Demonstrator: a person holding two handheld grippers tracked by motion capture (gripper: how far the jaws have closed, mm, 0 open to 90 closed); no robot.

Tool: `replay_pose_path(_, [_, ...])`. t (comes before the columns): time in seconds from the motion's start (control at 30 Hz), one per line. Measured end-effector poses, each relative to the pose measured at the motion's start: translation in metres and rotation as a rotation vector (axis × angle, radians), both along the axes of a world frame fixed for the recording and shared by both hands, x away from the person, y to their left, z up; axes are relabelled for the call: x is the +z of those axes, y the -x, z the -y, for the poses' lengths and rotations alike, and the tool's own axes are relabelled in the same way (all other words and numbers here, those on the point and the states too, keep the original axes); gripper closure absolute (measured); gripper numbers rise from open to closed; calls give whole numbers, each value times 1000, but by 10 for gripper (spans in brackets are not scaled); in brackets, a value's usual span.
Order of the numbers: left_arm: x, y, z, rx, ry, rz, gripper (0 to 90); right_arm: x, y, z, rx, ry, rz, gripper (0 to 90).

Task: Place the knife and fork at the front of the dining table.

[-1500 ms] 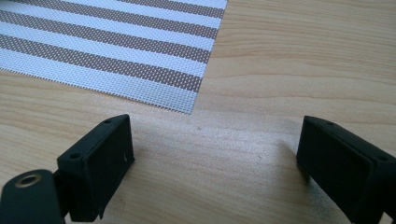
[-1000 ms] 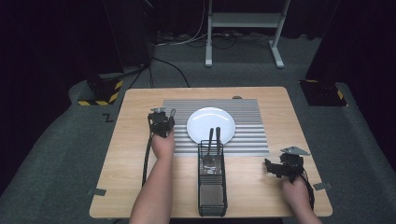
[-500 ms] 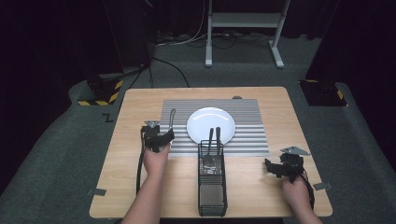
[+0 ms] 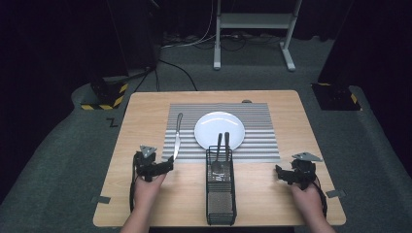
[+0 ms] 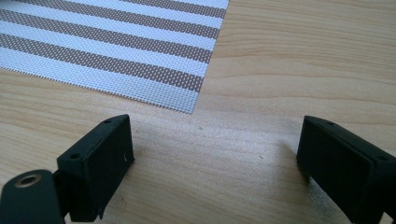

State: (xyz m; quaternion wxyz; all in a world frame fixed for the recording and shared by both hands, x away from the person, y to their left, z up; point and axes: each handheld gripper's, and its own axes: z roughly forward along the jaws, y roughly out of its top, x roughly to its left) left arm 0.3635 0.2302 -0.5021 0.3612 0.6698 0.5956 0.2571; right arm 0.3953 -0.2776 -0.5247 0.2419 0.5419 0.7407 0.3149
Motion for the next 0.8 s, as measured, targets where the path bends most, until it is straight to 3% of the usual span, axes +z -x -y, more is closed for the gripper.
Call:
replay_pose_path(0.07, [-4,11,-7,5,19,17,100,0,0,0,-3,1,1,105])
replay_pose_path(0.23, [-17,32,-15,8,-13,12,96,0,2,-1,2,1,10,129])
replay_pose_path(0.43, [-27,33,-12,6,-76,-77,96,1,6,-1,7,10,41,138])
replay_pose_path(0.5, [-27,33,-10,0,-96,-82,95,3,9,-1,14,6,63,138])
replay_pose_path(0.7, [-28,33,-9,10,-98,-87,97,19,20,-3,33,-81,170,138])
replay_pose_path(0.8, [-28,33,-9,11,-98,-88,98,33,29,-9,56,-149,243,137])
